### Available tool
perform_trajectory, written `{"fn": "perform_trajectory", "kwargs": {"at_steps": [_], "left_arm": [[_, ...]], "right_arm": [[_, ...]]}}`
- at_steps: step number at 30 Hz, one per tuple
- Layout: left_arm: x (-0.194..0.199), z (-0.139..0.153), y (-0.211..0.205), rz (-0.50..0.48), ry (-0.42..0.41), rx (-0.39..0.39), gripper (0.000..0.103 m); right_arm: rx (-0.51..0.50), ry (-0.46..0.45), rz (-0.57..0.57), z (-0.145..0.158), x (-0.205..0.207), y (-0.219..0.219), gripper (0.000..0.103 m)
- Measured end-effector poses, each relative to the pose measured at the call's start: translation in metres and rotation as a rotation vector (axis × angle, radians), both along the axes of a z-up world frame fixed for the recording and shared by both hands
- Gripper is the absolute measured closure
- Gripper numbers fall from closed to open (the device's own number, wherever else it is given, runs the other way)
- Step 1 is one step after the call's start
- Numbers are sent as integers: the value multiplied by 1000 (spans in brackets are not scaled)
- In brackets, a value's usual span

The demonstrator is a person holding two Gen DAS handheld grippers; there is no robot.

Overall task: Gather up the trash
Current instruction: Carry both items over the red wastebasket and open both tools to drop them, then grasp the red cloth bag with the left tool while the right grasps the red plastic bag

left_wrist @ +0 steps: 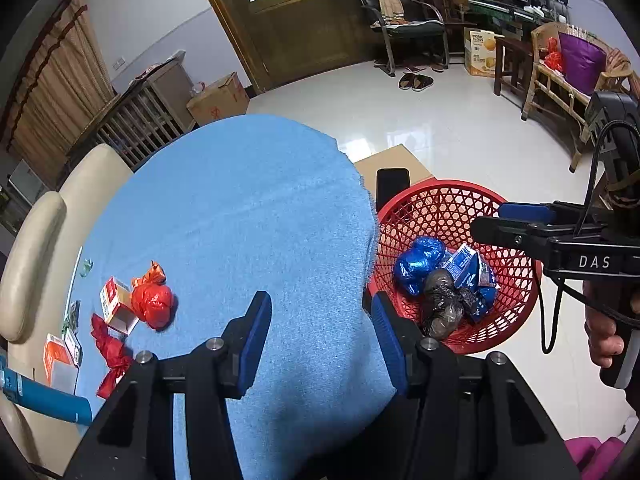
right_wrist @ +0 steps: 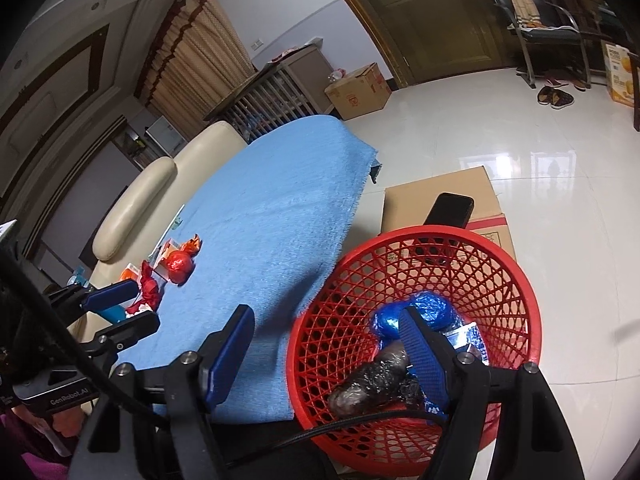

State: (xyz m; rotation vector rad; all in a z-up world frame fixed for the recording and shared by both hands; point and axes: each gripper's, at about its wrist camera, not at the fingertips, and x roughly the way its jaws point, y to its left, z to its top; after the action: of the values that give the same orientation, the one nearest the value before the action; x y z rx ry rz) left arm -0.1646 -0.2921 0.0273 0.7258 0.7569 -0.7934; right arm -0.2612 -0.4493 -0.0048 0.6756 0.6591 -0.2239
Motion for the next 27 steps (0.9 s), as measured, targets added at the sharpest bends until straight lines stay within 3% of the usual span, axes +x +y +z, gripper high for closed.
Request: {"fn": "perform_trajectory", "kwargs": {"at_steps": [16, 21, 27], "left_arm": [[18, 3, 28, 65, 25, -37, 46], [52, -2, 76, 210, 63, -61, 45], [105, -10, 166, 453, 95, -103, 45]], "right_arm": [[-15, 4, 36, 11, 21, 11, 25], [-58, -4, 102, 28, 52, 27, 25], [-107, 9, 221, 40, 108, 67, 25]]}}
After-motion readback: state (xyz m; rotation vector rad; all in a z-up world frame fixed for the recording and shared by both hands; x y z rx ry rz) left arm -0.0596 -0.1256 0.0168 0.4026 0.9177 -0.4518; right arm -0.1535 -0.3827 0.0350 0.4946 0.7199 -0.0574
